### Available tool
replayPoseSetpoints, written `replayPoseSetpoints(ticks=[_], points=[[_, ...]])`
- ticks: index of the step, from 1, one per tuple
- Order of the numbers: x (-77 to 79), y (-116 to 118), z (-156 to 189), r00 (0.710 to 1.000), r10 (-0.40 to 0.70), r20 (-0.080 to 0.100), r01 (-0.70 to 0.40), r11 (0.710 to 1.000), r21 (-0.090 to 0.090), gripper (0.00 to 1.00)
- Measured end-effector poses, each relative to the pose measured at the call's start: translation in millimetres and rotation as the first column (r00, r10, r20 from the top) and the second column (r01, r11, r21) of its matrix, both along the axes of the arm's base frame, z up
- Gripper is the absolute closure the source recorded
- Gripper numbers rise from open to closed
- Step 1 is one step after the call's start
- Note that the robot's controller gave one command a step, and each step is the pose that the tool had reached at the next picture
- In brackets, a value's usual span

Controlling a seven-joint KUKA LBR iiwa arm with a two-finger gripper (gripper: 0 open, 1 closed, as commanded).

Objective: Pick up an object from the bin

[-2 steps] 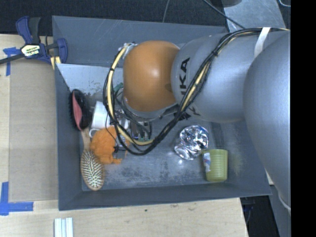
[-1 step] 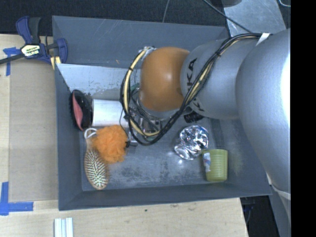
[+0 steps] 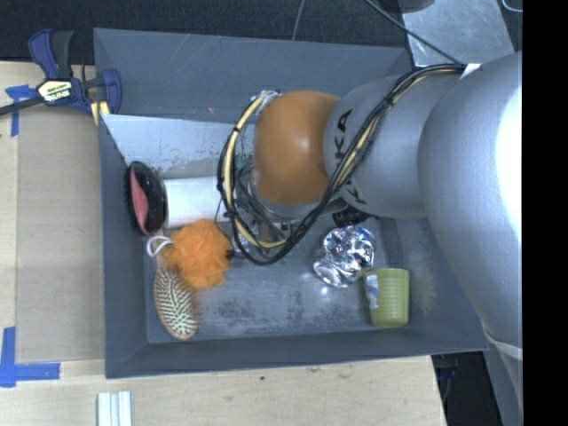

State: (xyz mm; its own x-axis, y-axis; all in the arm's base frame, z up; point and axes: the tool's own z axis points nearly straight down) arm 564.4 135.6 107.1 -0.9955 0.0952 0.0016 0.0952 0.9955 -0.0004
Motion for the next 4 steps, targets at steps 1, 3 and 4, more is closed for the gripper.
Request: replayPoseSetpoints(ticks=[1, 3, 4], points=[[-43.5, 13.8, 33.2, 1.000, -0.023, 0.002, 0.023, 1.000, 0.001, 1.00], [-8.6, 42.0, 32.4, 0.989, -0.145, 0.012, 0.144, 0.989, 0.005, 1.00], [-52.2, 59.5, 136.7, 0.994, -0.108, 0.019, 0.108, 0.994, 0.009, 1.00]])
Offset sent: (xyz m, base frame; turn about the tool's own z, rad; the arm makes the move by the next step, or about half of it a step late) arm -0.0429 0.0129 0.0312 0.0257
